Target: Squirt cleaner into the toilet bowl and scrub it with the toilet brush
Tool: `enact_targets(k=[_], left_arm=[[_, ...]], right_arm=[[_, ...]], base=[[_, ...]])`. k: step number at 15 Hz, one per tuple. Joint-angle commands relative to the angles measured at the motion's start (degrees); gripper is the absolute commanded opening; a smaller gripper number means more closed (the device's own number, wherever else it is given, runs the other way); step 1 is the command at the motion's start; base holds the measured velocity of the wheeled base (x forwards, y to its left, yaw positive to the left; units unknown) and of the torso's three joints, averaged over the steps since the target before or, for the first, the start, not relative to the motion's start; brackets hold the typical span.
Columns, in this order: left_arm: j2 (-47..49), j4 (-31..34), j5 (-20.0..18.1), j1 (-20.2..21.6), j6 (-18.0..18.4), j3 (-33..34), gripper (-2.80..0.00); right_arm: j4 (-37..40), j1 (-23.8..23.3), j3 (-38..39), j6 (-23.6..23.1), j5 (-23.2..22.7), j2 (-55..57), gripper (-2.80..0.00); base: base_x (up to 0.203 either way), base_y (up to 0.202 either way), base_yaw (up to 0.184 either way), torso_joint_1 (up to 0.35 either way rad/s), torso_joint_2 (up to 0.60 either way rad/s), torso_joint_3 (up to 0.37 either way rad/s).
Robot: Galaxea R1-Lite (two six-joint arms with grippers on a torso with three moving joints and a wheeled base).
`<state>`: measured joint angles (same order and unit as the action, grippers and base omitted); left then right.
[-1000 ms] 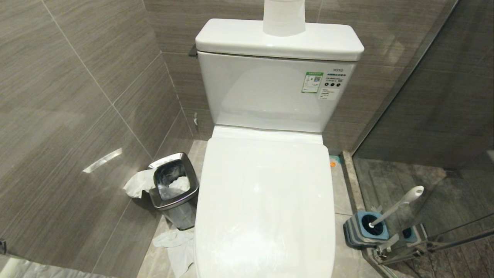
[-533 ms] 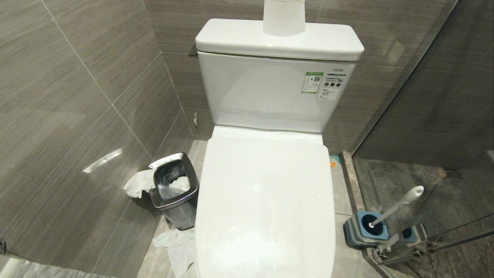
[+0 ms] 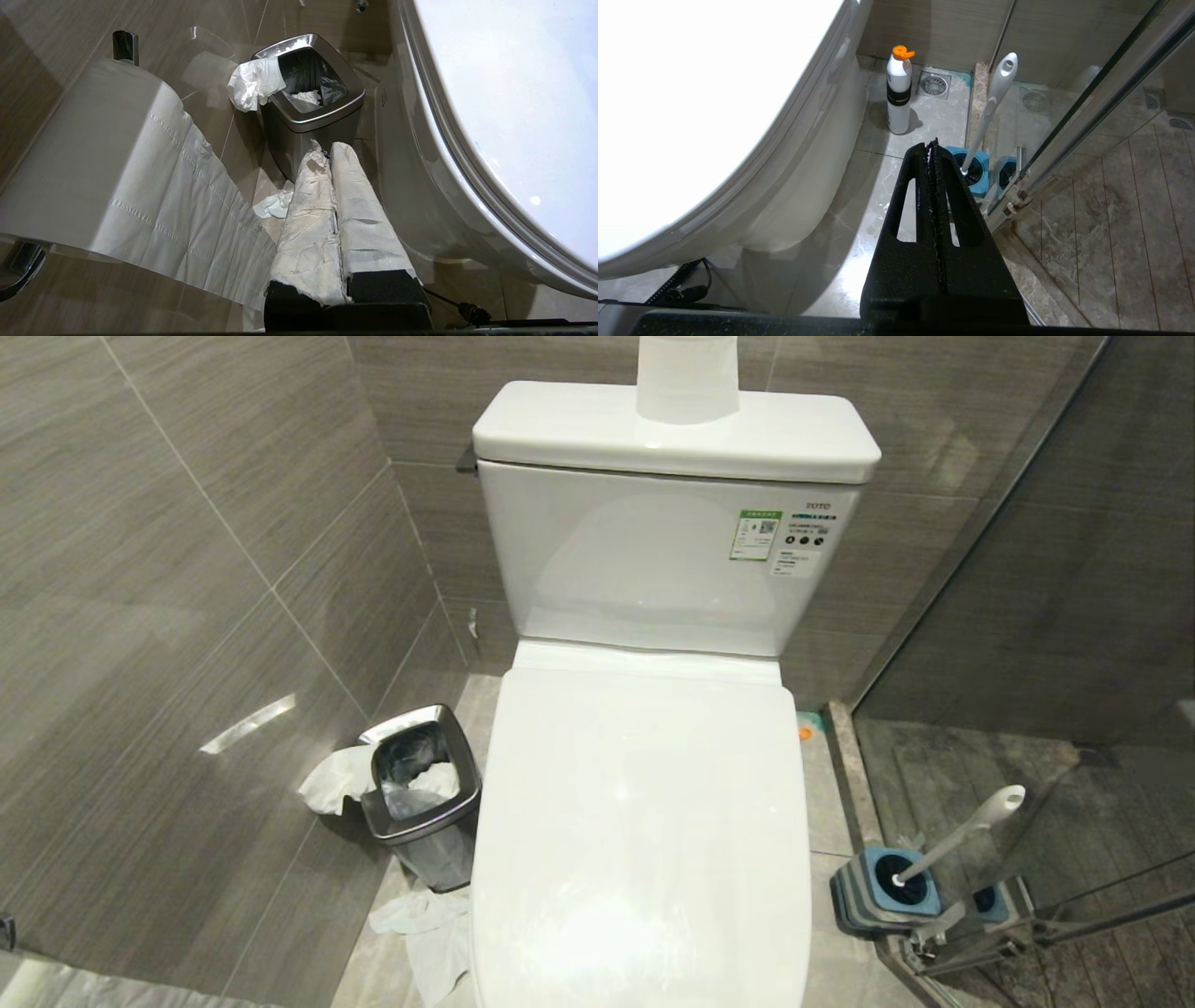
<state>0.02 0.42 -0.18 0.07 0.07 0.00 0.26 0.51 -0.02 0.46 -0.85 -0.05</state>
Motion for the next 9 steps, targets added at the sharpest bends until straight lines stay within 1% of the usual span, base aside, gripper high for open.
enact_targets(k=[1, 9], left_arm=[[0.0, 0.0, 0.0, 0.0, 0.2, 0.1, -2.80], [0.0, 0.0, 0.0, 0.0, -0.1, 0.1, -2.80]], right_arm=[[0.0, 0.0, 0.0, -0.1, 0.0, 0.0, -2.80], [-0.1, 0.0, 0.0, 0.1, 0.0, 0.0, -2.80]], base=[[0.000, 0.000, 0.000, 0.000, 0.00, 0.000], [0.000, 0.000, 0.000, 0.000, 0.00, 0.000]])
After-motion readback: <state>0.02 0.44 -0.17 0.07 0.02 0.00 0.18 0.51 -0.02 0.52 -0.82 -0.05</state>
